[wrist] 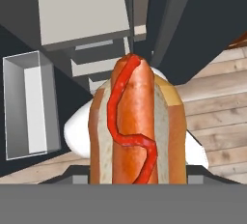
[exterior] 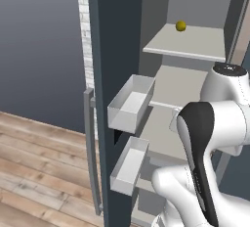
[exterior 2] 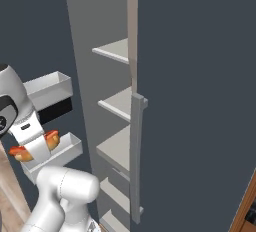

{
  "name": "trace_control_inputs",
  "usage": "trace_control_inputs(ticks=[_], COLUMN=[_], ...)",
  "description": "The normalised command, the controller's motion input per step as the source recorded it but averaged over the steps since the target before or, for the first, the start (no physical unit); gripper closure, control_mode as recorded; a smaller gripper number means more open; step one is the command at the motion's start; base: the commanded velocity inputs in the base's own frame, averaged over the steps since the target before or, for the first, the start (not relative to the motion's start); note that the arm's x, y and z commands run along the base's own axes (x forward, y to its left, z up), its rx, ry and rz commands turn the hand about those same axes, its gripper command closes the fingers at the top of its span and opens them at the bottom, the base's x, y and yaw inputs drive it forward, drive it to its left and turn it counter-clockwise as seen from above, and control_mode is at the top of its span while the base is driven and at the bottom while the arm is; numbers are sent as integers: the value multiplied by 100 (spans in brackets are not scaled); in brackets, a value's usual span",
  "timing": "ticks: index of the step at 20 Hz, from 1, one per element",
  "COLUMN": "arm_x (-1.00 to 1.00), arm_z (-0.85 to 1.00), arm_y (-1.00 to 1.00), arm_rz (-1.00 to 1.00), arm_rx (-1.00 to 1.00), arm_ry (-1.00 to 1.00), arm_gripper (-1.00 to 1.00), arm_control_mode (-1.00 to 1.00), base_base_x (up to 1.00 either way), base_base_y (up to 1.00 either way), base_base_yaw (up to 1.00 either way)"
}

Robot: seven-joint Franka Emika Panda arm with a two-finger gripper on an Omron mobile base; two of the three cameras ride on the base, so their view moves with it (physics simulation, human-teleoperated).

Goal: Store the hot dog in the freezer for long-term storage. Close the freezer door after placing the cooked food.

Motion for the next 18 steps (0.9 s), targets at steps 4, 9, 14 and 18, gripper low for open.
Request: trace_control_inputs(ticks=[4, 9, 14, 18], arm_x=[0, 33, 53, 64], arm_z=[1, 0, 0, -10], arm_y=[-5, -32, -30, -22], arm_rz=[0, 0, 0, 0], arm_rx=[-1, 0, 0, -1], arm_ry=[-15, -19, -10, 0], arm_gripper=[100, 100, 100, 100], arm_control_mode=[-100, -100, -100, -100], base_base_x=[0, 0, 0, 0], base_base_y=[0, 0, 0, 0], base_base_yaw=[0, 0, 0, 0])
